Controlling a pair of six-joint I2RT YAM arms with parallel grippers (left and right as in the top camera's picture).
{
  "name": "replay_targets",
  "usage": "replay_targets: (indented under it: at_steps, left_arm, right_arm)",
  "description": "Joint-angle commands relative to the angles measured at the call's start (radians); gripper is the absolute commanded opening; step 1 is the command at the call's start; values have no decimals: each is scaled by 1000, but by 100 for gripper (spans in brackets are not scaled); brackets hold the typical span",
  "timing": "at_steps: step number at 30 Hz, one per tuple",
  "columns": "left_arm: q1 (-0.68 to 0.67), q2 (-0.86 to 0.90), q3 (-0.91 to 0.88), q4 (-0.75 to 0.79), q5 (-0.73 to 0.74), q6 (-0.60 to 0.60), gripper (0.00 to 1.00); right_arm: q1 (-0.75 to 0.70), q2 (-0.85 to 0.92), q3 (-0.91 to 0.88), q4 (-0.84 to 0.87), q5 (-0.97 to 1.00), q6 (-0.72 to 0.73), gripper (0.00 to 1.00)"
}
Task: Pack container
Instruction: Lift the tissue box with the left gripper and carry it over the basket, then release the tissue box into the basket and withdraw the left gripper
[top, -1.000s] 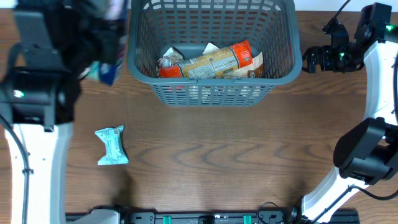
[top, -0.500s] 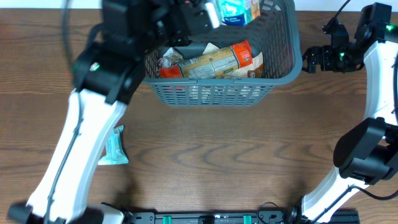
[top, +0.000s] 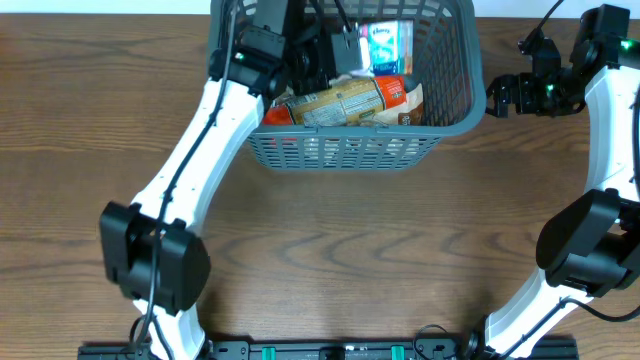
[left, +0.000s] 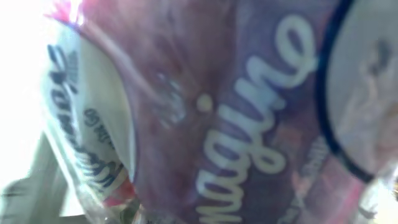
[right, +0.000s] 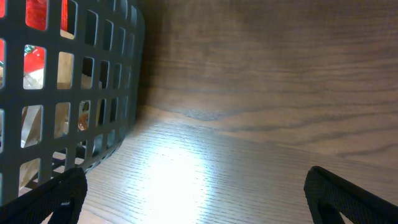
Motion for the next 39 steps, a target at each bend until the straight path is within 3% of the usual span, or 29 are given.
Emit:
replay_targets:
  at_steps: [1,11,12,13,14,15,21,28,39]
  left_arm:
    - [2,28,19,-33,11,-17,6]
    - [21,80,19,-126,-20,-20,6]
    - [22,80,19,-127,-22,-21,13]
    - [24,80,19,-126,-25,-39,36]
    - [26,80,19,-125,-25,-64,82]
    - [26,79,19,-126,-24,-80,99]
    - [26,55,19,-114,-25,-178,99]
    - [30,-54,20,-80,-92,-377,99]
    - [107,-418,20,-185,-310,-615,98]
  right_arm:
    - [2,-2,-6,0,-7,-11,99]
    - [3,-2,-6,-1,-7,-11,99]
    - [2,-2,-6,-2,-7,-11,99]
    - [3,-2,-6,-4,-7,-11,99]
    - [3,-2,-6,-8,-7,-11,99]
    - [2,-2,-6,-12,-7,-11,99]
    - [2,-2,-6,-28,-7,-11,99]
    - [2,-2,-6,-28,-7,-11,99]
    - [2,-2,-6,-23,-7,-11,99]
